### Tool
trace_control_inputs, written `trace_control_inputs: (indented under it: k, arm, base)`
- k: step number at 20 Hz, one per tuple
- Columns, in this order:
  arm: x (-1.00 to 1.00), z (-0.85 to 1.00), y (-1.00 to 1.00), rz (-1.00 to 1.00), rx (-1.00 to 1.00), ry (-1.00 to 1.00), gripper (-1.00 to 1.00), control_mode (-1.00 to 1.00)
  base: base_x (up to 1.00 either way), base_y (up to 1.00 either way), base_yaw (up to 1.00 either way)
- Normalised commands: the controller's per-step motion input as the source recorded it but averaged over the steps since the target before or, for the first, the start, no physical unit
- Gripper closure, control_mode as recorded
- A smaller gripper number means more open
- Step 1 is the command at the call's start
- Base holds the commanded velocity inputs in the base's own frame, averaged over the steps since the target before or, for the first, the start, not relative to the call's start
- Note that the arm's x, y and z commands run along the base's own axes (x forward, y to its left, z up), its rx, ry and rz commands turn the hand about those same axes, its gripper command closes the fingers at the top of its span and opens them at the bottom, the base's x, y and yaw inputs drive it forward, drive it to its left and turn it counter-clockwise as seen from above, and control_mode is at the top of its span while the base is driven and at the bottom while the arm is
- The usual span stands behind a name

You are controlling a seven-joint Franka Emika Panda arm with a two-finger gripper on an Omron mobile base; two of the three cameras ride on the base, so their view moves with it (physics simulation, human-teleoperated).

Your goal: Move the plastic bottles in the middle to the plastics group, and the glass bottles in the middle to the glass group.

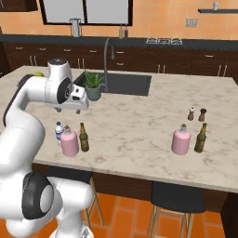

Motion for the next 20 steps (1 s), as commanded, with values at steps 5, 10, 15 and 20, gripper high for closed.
trace_control_inputs:
  k: [5, 10, 15, 20]
  arm:
    - [0.16, -0.23, 0.36, 0.01, -0.02, 0.13, -1.00, -1.00]
    - [0.00, -0.35, 0.26, 0.00, -0.02, 0.18, -1.00, -1.00]
    - [0.00, -0.34, 0.02, 0.01, 0.00, 0.10, -1.00, -1.00]
    - [0.05, -0.22, 0.00, 0.00, 0.00, 0.00, -1.00, -1.00]
  base:
    - [0.00, 0.00, 0.00]
    - [0.00, 0.00, 0.00]
    - [0.00, 0.00, 0.00]
    - [0.00, 0.00, 0.00]
